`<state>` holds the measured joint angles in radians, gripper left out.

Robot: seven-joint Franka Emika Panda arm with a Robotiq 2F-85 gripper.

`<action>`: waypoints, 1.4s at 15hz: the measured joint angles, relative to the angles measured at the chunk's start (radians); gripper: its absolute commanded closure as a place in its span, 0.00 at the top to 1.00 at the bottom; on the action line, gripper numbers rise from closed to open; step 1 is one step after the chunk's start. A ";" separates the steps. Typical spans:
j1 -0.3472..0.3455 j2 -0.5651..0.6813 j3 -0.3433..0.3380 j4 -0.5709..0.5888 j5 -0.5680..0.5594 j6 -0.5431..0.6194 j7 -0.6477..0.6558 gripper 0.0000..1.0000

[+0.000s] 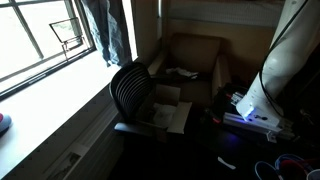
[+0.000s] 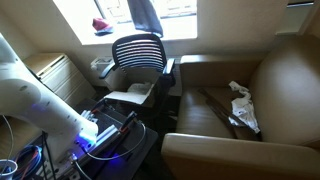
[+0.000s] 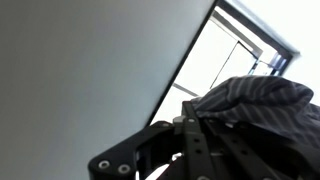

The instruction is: Put the clothes on the couch on the chair

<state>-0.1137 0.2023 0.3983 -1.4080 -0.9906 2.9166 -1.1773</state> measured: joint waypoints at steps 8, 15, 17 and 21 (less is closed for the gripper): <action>0.125 -0.018 -0.051 -0.030 0.372 -0.527 -0.234 0.00; 0.243 -0.042 -0.140 0.045 0.516 -0.978 -0.330 0.00; 0.249 -0.045 -0.144 0.062 0.515 -1.021 -0.354 0.02; 0.250 -0.039 -0.144 0.062 0.515 -1.021 -0.353 0.00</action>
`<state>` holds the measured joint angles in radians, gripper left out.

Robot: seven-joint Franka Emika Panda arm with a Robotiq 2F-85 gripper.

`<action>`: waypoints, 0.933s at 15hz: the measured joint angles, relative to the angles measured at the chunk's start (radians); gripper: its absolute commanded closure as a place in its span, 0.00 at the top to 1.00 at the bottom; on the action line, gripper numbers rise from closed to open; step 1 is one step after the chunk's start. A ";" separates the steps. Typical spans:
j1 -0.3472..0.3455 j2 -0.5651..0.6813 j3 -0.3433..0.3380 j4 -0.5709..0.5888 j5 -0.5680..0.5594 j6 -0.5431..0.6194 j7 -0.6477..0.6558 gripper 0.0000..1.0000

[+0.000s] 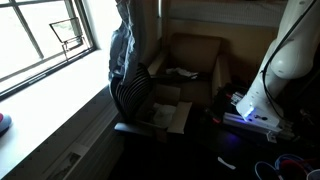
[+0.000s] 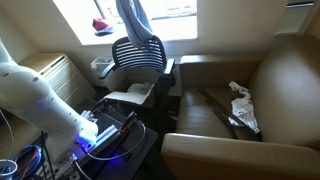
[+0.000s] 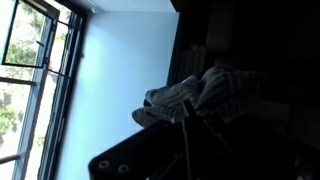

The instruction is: Put the clothes on the couch on the chair

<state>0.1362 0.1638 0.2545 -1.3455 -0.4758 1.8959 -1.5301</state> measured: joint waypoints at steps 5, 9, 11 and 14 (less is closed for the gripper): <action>0.026 0.045 0.023 -0.062 -0.021 0.343 0.132 0.00; 0.084 0.142 0.018 -0.097 -0.145 0.639 0.267 0.00; 0.113 0.180 -0.012 -0.092 -0.179 0.697 0.311 0.02; 0.115 0.180 -0.013 -0.090 -0.175 0.696 0.311 0.00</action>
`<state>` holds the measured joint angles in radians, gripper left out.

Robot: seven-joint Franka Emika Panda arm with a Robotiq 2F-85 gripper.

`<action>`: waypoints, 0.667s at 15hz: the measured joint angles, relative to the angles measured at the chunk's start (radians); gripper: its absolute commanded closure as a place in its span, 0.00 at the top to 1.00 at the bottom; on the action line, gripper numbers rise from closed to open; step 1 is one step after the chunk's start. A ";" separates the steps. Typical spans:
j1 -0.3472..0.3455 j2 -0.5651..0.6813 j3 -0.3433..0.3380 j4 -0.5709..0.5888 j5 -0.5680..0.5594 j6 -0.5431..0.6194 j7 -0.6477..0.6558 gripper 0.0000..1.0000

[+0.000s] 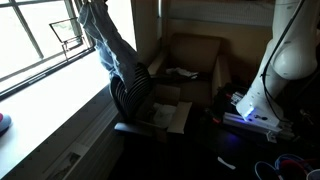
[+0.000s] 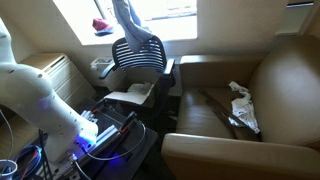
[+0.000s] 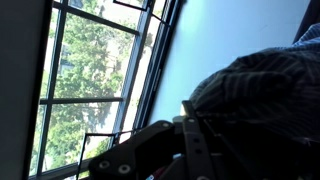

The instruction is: Put the clothes on the couch on the chair

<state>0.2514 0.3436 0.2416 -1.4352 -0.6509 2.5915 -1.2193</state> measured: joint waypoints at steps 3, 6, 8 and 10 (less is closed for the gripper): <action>0.001 0.006 0.000 0.001 -0.011 0.070 0.013 0.00; 0.044 0.038 -0.009 0.055 -0.045 0.192 0.099 0.00; 0.108 0.085 -0.014 0.158 -0.093 0.208 0.171 0.00; 0.175 0.135 -0.021 0.266 -0.119 0.223 0.205 0.00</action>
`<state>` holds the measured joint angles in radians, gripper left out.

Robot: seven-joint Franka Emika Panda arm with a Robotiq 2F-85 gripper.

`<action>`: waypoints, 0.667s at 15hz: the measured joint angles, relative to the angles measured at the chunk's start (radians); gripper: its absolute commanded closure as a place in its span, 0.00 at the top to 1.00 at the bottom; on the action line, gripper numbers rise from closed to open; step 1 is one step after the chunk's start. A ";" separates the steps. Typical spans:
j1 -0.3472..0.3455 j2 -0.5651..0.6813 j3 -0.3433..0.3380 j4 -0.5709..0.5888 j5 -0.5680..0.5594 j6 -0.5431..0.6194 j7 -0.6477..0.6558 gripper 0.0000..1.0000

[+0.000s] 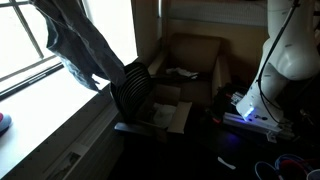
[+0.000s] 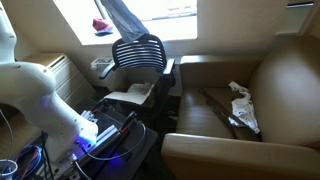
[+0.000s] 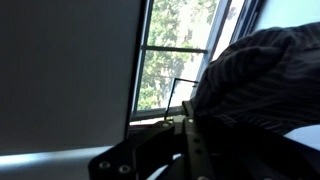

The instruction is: Put the clothes on the couch on the chair

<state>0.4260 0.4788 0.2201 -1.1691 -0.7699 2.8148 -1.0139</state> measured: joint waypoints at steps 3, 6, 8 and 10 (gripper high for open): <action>0.047 0.098 -0.004 0.146 -0.006 0.084 -0.011 0.00; 0.018 0.196 -0.006 0.228 0.000 0.213 -0.038 0.02; 0.018 0.203 -0.006 0.228 0.002 0.211 -0.038 0.00; 0.028 0.206 -0.006 0.228 0.006 0.210 -0.034 0.00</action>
<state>0.4536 0.6848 0.2140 -0.9410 -0.7636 3.0245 -1.0482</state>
